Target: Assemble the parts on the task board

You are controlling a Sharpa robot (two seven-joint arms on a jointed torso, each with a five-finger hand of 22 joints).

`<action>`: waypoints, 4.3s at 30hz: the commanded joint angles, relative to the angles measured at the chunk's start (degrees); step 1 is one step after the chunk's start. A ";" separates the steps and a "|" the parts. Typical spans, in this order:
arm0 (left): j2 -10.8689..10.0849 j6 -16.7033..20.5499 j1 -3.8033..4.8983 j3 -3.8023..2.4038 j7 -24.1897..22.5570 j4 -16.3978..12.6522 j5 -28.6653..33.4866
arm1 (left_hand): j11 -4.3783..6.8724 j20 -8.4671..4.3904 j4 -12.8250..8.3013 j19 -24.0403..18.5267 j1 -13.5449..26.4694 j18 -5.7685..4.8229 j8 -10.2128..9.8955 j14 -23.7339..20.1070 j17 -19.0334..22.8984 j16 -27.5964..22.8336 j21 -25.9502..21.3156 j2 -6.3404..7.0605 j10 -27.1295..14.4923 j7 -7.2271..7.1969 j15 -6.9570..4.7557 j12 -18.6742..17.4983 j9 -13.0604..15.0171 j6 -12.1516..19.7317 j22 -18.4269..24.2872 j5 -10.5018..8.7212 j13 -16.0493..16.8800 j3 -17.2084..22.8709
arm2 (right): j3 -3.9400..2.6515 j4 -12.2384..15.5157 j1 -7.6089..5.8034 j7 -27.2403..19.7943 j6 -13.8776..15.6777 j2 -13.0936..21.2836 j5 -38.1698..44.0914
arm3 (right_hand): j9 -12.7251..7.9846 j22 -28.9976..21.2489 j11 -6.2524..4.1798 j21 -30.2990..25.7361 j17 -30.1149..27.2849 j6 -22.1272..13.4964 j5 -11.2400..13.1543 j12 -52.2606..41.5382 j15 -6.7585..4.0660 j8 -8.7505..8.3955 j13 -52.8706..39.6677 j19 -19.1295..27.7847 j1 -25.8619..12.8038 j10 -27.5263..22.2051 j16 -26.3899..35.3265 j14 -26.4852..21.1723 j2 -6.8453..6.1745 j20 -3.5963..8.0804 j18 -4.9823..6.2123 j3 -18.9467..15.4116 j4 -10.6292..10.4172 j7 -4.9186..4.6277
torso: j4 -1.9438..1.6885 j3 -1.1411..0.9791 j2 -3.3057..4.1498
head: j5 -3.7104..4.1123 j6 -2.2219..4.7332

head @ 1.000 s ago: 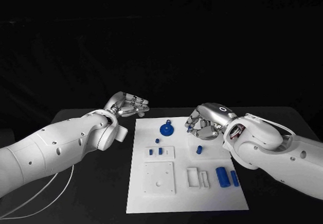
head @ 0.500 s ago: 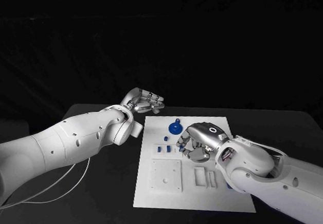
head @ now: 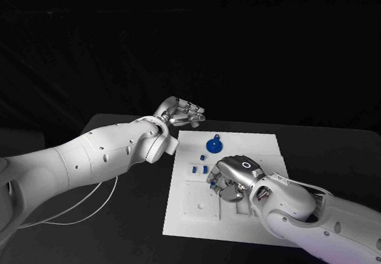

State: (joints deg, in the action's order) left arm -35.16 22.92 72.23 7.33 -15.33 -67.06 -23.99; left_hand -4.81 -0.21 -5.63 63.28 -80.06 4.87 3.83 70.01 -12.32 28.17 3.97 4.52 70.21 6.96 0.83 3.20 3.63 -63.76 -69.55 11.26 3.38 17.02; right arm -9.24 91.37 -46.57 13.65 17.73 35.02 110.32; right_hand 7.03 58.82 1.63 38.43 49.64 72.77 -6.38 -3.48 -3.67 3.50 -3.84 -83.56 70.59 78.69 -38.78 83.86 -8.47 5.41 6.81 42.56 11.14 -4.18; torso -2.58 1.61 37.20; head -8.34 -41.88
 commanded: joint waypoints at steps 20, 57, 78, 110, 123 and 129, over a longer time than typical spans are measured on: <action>0.46 -0.48 -0.14 -0.05 -0.62 0.31 0.79 | -0.02 0.10 0.08 0.45 0.07 -0.71 -0.16 0.37 -0.12 -0.27 -0.12 -0.37 -0.55 0.18 0.21 0.27 0.02 0.33 0.06 -0.14 0.02 -0.15 | 1.61 -0.59 0.58 -0.64 -0.43 0.01 1.07 | 0.07 0.79 -0.83 -1.08 -0.47 0.32 -0.63 -0.07 -0.51 0.20 -0.08 -0.89 -0.05 1.16 -0.48 -0.12 0.27 0.05 0.87 -0.15 0.44 0.07 | -0.07 0.02 -0.01 | -0.68 0.11; 0.52 -1.28 -0.14 -0.05 0.02 0.54 0.79 | -0.06 0.13 0.11 0.44 0.11 -0.70 -0.15 0.37 -0.20 -0.33 -0.12 -0.42 -0.66 0.19 0.24 0.26 0.02 0.38 0.17 -0.21 0.02 -0.15 | 3.77 -2.37 0.83 0.00 -1.62 -1.06 0.88 | -1.56 1.28 0.64 -5.69 -1.63 -4.00 -7.59 0.05 0.52 0.10 0.28 -1.68 -1.54 -4.42 -0.58 -0.14 -1.07 -0.82 1.34 -9.27 -0.33 -0.96 | -0.33 0.06 -0.05 | -0.63 -0.50; 0.14 -1.43 -0.14 -0.05 0.35 0.69 0.79 | -0.09 0.13 0.13 0.45 0.06 -0.69 -0.14 0.37 -0.30 -0.37 -0.10 -0.53 -0.78 0.21 0.25 0.26 0.03 0.43 0.27 -0.40 0.02 -0.18 | 3.07 1.24 0.82 -0.57 5.11 2.33 -2.73 | -3.14 -2.42 2.96 -12.71 -4.95 -9.53 -7.37 -0.40 2.19 0.10 0.35 -2.53 0.77 -13.70 -0.07 -0.53 -2.99 -2.82 4.20 -23.75 -2.97 -0.73 | -0.37 0.05 -0.06 | 0.20 0.15; -0.59 -1.20 -0.56 -0.04 0.15 0.92 0.92 | -0.15 0.14 0.08 0.44 0.02 -0.67 -0.15 0.28 -0.32 -0.48 -0.12 -0.55 -0.98 0.22 0.29 0.25 0.02 0.42 0.29 -0.45 0.01 -0.26 | -9.74 -0.10 0.80 -1.43 -9.20 12.20 -8.88 | -3.14 -0.83 2.60 -8.79 -4.58 -12.40 -12.66 -0.90 1.98 0.13 0.21 -2.74 2.50 -12.88 -4.36 -0.69 -0.99 -2.46 3.77 -36.26 -4.40 0.79 | -0.35 0.04 -0.05 | 2.96 1.48; -0.61 -1.41 -0.57 -0.04 0.28 1.00 0.92 | -0.15 0.16 0.11 0.45 0.03 -0.66 -0.15 0.30 -0.32 -0.49 -0.12 -0.59 -1.01 0.21 0.29 0.25 0.02 0.42 0.32 -0.46 0.01 -0.26 | -9.73 -1.23 1.05 -0.26 -11.94 11.41 -6.62 | -3.12 -1.56 2.32 -8.78 -4.73 -11.42 -11.05 -1.31 1.77 0.14 0.23 -2.76 3.28 -12.01 -4.44 -0.71 -0.11 -2.29 3.34 -35.44 -4.66 0.59 | -0.51 0.10 -0.06 | 3.32 1.20; -0.65 -1.37 -0.57 -0.04 0.31 1.01 0.92 | -0.17 0.20 0.25 0.44 0.14 -0.64 -0.15 0.33 -0.33 -0.50 -0.13 -0.70 -1.05 0.21 0.31 0.26 0.03 0.40 0.39 -0.47 0.01 -0.27 | -9.71 -1.61 1.15 0.42 -11.20 11.07 -6.43 | -3.20 -1.34 1.56 -7.14 -4.54 -9.94 -7.05 -0.65 1.28 0.07 0.29 -2.83 0.10 -9.01 -4.89 -0.59 -0.86 -1.78 2.77 -21.85 -2.98 -0.05 | -0.50 0.09 -0.05 | 3.36 1.18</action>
State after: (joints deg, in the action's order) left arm -35.86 22.05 71.80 7.35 -14.73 -65.98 -23.43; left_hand -5.02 0.00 -5.47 63.49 -79.91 4.87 3.83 70.21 -12.59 27.91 3.97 4.37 69.60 7.16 1.03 3.20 3.63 -63.56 -69.21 11.04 3.37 16.86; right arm -18.94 89.79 -45.48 13.31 7.54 46.19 102.69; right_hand 3.90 57.40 3.28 31.16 45.01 62.57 -13.54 -4.33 -1.97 3.77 -3.58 -84.00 71.23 69.41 -43.46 83.30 -9.21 3.08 9.81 19.65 8.06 -4.22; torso -3.09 1.70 37.15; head -5.04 -40.68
